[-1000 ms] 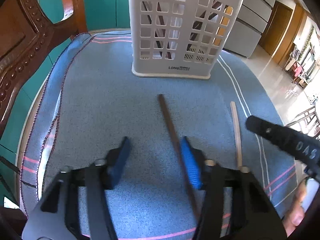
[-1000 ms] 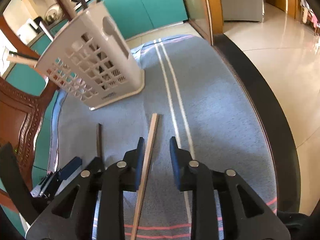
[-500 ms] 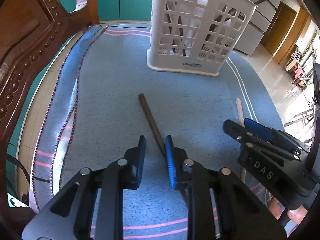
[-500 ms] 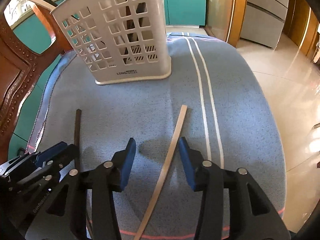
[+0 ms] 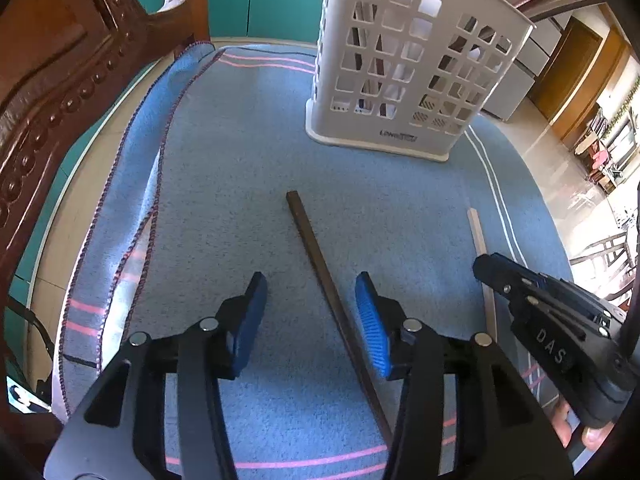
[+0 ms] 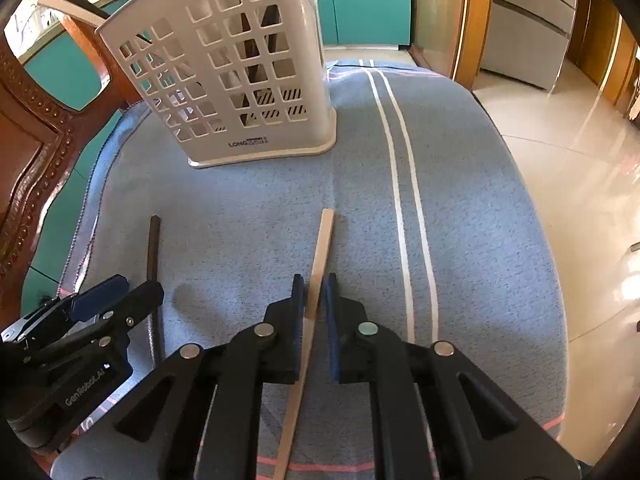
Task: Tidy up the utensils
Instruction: 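Grasp the light wooden chopstick with the right tool while the left tool grasps the dark brown chopstick, then lift both held chopsticks up over the white holder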
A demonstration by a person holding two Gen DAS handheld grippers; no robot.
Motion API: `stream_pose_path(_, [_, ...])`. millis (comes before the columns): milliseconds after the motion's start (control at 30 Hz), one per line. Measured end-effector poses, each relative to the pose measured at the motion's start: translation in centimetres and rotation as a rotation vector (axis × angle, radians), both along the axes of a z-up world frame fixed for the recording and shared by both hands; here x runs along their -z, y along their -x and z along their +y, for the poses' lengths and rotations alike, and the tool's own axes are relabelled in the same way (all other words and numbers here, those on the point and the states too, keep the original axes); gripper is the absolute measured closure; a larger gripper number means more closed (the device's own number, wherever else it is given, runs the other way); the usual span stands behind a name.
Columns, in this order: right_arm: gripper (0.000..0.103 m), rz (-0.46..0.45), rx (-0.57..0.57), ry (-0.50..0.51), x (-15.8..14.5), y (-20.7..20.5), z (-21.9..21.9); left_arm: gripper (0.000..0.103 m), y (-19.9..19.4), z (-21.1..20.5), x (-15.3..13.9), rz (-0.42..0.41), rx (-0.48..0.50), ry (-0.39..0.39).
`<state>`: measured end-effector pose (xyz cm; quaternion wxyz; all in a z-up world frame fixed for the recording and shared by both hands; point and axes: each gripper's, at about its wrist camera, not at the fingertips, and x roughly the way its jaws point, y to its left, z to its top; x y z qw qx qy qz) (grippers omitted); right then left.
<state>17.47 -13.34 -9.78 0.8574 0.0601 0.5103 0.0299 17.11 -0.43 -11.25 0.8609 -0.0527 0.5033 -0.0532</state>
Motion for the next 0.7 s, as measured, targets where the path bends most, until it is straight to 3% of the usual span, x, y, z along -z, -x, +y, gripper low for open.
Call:
stream_pose_path(233, [0.091, -0.017, -0.025, 0.078, 0.2, 0.0, 1.0, 0.054, 0.2, -0.7, 0.2, -0.01, -0.006, -0.022])
stream_pose_path(467, [0.091, -0.03, -0.035, 0.086, 0.4, 0.0, 1.0, 0.088, 0.5, -1.2, 0.1, -0.016, 0.018, -0.012])
stream_pose_path(700, [0.097, -0.035, -0.023, 0.017, 0.1, 0.1, 0.7, 0.096, 0.7, -0.8, -0.7, -0.03, 0.017, 0.051])
